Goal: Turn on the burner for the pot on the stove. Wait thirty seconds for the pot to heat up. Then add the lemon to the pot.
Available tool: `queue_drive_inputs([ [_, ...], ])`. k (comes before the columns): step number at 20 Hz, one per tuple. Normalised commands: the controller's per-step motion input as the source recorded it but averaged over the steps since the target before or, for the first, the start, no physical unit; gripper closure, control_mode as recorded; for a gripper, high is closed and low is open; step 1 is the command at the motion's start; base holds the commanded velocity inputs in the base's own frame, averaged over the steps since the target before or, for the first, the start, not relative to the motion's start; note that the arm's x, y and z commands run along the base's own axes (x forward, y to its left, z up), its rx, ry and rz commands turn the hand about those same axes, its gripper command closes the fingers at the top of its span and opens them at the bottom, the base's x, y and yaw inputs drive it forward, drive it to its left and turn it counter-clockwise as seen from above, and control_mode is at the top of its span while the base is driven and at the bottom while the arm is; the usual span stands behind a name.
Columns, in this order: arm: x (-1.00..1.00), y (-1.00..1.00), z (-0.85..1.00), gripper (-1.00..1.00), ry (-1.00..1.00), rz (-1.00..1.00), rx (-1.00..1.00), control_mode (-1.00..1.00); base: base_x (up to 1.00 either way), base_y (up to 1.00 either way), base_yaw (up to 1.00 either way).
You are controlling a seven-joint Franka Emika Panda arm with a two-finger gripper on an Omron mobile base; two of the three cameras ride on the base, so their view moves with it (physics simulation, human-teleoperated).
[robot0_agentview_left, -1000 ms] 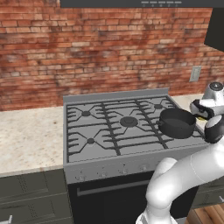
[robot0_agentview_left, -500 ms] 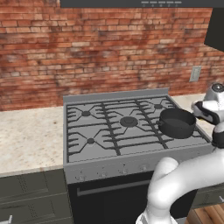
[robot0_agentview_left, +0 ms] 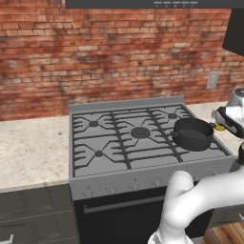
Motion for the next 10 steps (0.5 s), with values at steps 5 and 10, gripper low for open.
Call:
queue_drive_inputs([
  [5, 0.00, 0.00, -0.16, -1.00, 0.00, 0.00, 0.00, -1.00, 0.00, 0.00, 0.00],
  [10, 0.00, 0.00, -0.22, -1.00, 0.00, 0.00, 0.00, -1.00, 0.00, 0.00, 0.00],
])
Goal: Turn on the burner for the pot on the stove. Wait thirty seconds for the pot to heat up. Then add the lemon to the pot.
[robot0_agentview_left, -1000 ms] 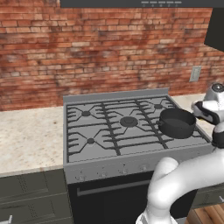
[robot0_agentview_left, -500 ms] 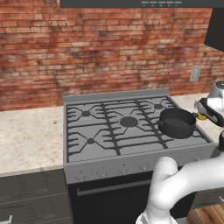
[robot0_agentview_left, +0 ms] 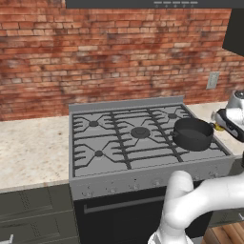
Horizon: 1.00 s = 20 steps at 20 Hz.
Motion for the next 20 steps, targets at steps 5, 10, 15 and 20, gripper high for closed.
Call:
queue_drive_inputs([
  [5, 0.01, 0.00, -0.21, -1.00, 0.00, 0.00, 0.00, -1.00, 0.00, 0.00, 0.00],
  [10, 0.11, -0.05, -0.06, -1.00, 0.00, 0.00, 0.00, -1.00, 0.00, 0.00, 0.00],
  [15, 0.23, -0.17, -0.01, -1.00, 0.00, 0.00, 0.00, -1.00, 0.00, 0.00, 0.00],
  [20, 0.32, -0.32, 0.00, -1.00, 0.00, 0.00, 0.04, -1.00, 0.00, 0.00, 0.00],
])
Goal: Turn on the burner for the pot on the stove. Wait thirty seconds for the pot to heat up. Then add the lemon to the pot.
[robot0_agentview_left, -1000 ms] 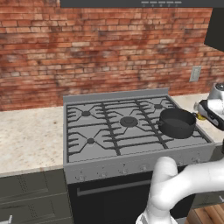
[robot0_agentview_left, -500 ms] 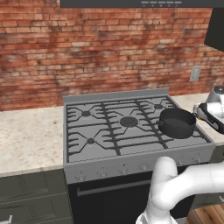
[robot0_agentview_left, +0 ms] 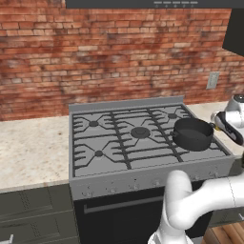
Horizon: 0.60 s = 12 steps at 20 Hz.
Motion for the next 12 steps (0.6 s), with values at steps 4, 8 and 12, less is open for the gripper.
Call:
queue_drive_inputs([
  [4, 0.25, -0.28, 0.00, -1.00, 0.02, 0.00, 0.04, -1.00, 0.00, 0.00, 0.00],
  [8, 0.22, -0.14, -0.03, -1.00, 0.06, 0.00, 0.06, -1.00, 0.00, 0.00, 0.00],
  [12, 0.12, -0.03, -0.17, -1.00, 0.12, 0.00, 0.04, -1.00, 0.00, 0.00, 0.00],
])
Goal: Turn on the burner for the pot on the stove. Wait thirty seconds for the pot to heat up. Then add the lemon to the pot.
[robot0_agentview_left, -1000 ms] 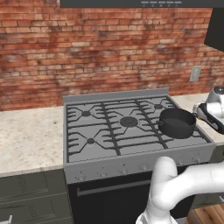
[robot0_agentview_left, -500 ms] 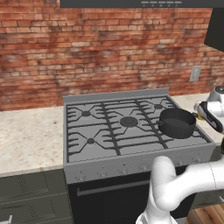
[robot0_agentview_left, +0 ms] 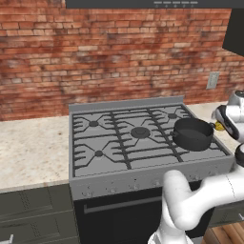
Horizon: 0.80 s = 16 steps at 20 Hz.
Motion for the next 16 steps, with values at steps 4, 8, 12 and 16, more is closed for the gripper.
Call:
queue_drive_inputs([
  [4, 0.06, 0.00, -0.34, -1.00, 0.17, 0.00, 0.01, -1.00, 0.00, 0.00, 0.00],
  [8, 0.09, 0.00, -0.26, -1.00, 0.14, 0.00, 0.04, -1.00, 0.00, 0.00, 0.00],
  [12, 0.11, 0.00, -0.28, -1.00, 0.10, 0.00, 0.07, -1.00, 0.00, 0.00, 0.00],
  [16, 0.19, 0.00, -0.30, -1.00, 0.04, 0.00, 0.10, -1.00, 0.00, 0.00, 0.00],
])
